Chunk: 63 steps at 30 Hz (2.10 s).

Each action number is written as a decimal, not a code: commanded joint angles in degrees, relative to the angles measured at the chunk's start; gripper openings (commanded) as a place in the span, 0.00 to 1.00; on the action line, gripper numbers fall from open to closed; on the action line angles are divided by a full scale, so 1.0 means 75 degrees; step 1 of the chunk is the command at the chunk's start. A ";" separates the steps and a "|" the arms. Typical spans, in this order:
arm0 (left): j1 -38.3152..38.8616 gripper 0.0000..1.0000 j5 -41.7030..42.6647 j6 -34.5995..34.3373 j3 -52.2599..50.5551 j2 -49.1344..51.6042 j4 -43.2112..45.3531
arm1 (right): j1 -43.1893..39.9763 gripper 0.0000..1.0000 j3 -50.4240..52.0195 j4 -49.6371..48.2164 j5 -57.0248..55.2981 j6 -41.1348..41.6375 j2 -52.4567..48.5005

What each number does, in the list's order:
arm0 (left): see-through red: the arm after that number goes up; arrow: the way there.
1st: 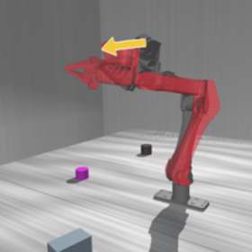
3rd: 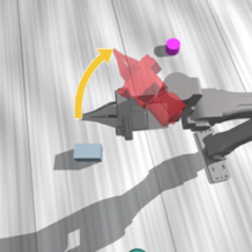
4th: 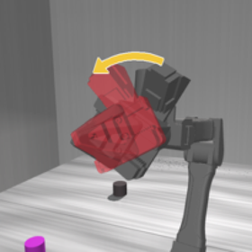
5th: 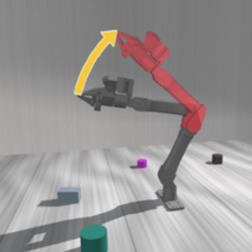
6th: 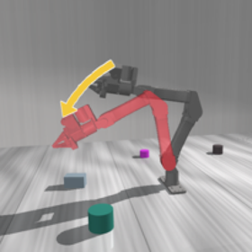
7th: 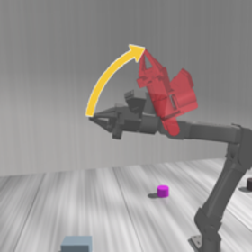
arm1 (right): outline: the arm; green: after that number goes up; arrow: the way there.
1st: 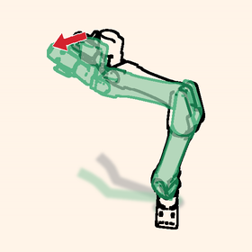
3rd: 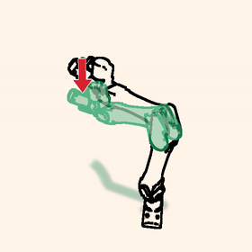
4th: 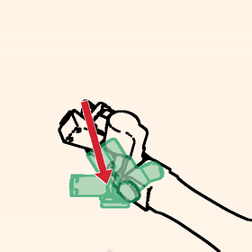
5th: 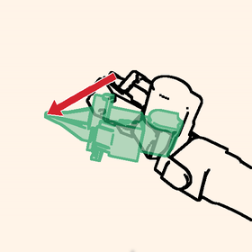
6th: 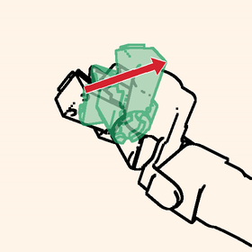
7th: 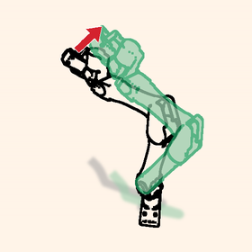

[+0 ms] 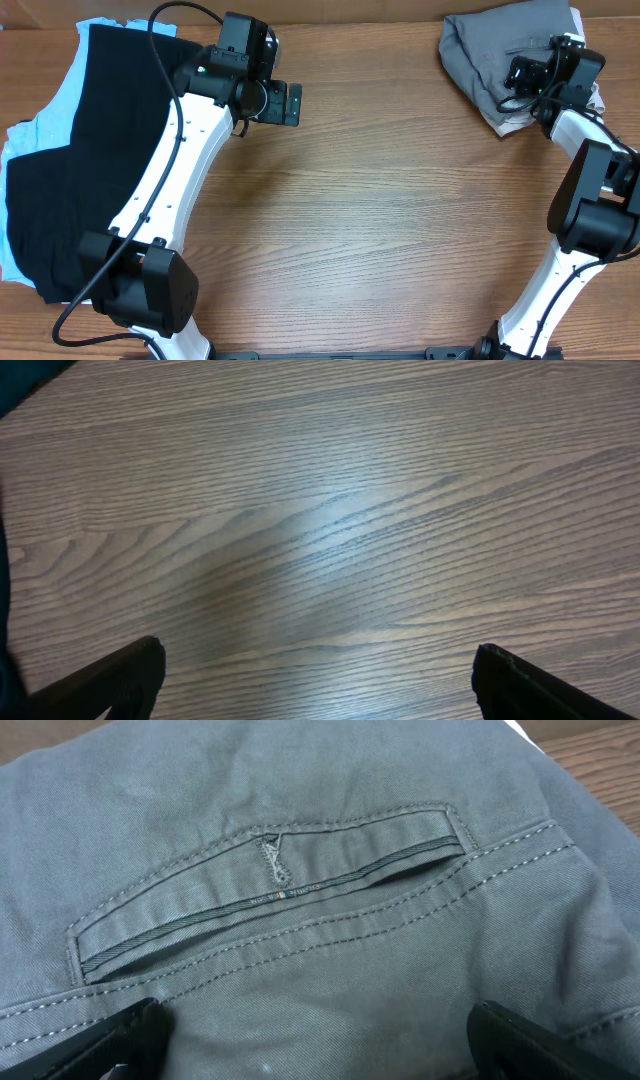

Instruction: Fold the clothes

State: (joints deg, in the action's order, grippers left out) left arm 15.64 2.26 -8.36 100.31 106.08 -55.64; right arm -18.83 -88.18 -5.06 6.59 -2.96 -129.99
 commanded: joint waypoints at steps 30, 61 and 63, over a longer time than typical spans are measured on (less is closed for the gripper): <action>0.0017 1.00 -0.0114 0.0119 -0.0114 -0.0044 0.0029 | 0.0245 1.00 -0.0009 0.0321 0.0935 0.0659 0.8926; 0.0017 1.00 -0.0114 0.0117 -0.0114 -0.0044 0.0029 | 0.1518 1.00 0.3028 0.9591 0.0545 0.0600 1.2808; 0.0017 1.00 -0.0114 0.0117 -0.0114 -0.0044 0.0029 | 0.1705 1.00 0.3940 0.8035 0.0796 0.0600 1.3525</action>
State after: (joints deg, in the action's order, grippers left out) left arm 15.64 1.83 -8.36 99.85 106.08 -55.53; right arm -8.08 -66.65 65.39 11.79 1.72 -35.05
